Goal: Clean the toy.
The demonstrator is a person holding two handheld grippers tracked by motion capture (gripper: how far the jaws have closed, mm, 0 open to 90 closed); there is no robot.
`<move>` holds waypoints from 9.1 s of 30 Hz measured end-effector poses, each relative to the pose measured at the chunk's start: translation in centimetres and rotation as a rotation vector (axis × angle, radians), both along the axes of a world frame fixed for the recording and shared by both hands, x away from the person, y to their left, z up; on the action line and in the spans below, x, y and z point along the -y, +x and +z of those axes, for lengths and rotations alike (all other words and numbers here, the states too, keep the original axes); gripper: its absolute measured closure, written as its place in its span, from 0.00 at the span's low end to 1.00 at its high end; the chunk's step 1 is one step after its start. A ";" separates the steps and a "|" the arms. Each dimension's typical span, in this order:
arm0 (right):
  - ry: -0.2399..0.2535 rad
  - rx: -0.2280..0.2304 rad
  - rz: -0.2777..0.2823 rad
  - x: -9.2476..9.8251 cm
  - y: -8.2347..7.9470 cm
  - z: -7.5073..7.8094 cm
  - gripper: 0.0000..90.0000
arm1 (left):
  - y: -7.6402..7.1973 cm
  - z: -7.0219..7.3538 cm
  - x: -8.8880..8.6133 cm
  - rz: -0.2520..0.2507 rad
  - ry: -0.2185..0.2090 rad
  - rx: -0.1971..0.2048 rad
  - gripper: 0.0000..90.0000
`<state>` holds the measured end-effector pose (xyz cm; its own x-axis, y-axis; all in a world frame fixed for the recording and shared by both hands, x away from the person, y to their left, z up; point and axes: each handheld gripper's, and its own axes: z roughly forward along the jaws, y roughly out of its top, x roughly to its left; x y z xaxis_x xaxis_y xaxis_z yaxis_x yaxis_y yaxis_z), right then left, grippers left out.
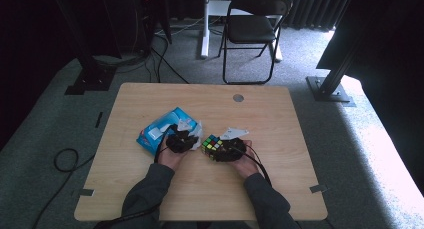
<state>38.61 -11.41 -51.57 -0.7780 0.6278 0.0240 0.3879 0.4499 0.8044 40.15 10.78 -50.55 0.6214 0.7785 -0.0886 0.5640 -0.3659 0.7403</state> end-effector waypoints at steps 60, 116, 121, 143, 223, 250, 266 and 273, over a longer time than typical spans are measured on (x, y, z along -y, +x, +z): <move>0.131 -0.040 -0.130 3.0 0.1 0.5 0.69 | 0.0 1.0 2.7 -0.075 -0.043 0.025 0.94; 0.163 -0.054 -0.166 2.9 -0.1 0.3 0.70 | -1.3 1.0 2.3 -0.074 -0.035 0.015 0.94; 0.161 -0.053 -0.166 2.9 -0.1 0.3 0.70 | -1.7 0.9 2.3 -0.087 -0.046 0.010 0.94; 0.163 -0.055 -0.166 3.0 -0.1 0.3 0.70 | -1.2 -1.2 2.7 -0.082 -0.016 -0.053 0.94; 0.109 -0.035 -0.231 1.7 -0.7 1.2 0.44 | -1.8 -2.1 1.5 -0.046 -0.028 -0.066 0.94; 0.068 -0.094 -0.363 -2.1 -0.8 0.1 0.23 | -1.7 -1.7 -0.2 -0.009 -0.050 -0.057 0.94; 0.070 -0.077 -0.327 -1.1 -0.7 0.4 0.38 | -1.7 -1.7 -0.3 -0.004 -0.054 -0.057 0.94; 0.061 -0.063 -0.215 0.0 -0.4 0.8 0.38 | -1.6 -1.6 -0.4 -0.003 -0.057 -0.058 0.94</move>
